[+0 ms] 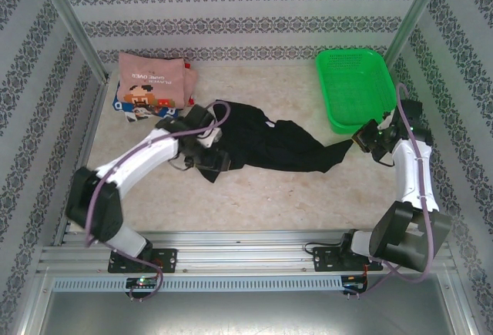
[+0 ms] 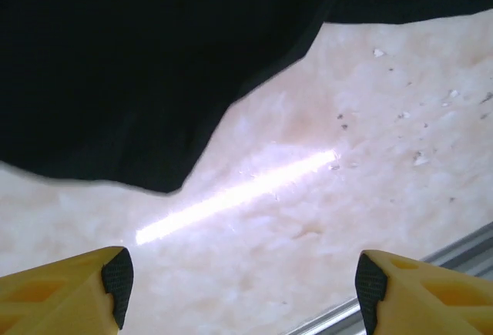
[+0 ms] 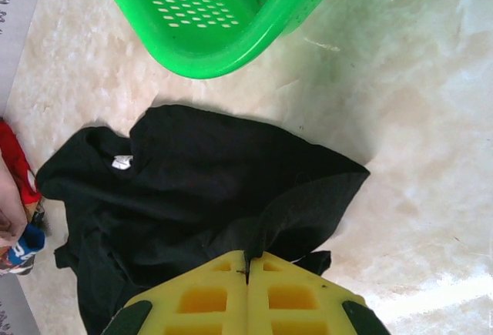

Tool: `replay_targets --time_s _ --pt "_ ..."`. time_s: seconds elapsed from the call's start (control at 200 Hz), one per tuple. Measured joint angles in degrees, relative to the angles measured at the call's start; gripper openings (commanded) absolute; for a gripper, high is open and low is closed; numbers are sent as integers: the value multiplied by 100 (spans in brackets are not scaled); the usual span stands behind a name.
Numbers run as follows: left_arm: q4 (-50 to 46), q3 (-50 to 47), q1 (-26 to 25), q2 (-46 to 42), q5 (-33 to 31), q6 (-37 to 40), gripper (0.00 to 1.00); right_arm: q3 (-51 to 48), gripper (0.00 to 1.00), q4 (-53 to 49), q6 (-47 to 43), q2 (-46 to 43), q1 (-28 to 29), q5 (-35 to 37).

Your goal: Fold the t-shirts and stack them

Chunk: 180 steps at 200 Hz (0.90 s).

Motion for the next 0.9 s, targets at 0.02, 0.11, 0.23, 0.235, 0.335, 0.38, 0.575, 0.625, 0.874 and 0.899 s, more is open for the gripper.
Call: replay_targets --time_s 0.02,0.11,0.23,0.235,0.335,0.38,0.575,0.625,0.874,0.899 --pt "122 -232 -2 -205 28 -232 78 0 0 7 -2 2 0 -11" --pt "826 -1290 -2 -929 107 -1272 76 0 0 50 -2 15 0 -61" --pt "1781 -2557 -2 -1495 44 -2590 71 -2 0 87 -9 63 2 -114" --pt "1832 -2625 -2 -1519 35 -2664 71 -2 0 87 -11 70 2 -120" --pt "2559 -3294 -2 -1665 -125 -3569 66 -2 0 98 -20 146 28 -151" --pt "2822 -3432 -2 -1648 -210 -3873 65 -2 0 101 -24 177 39 -168" --pt "3733 -3327 -7 -1185 -588 -4531 60 -2 0 105 -109 284 76 -236" --pt "3882 -3224 -7 -977 -632 -4579 59 -2 0 103 -131 295 76 -243" --pt "4072 -2887 -216 -363 -761 -4597 52 -2 0 111 -168 297 76 -275" --pt "4072 -2881 -227 -332 -772 -4597 52 -2 0 116 -168 297 76 -280"
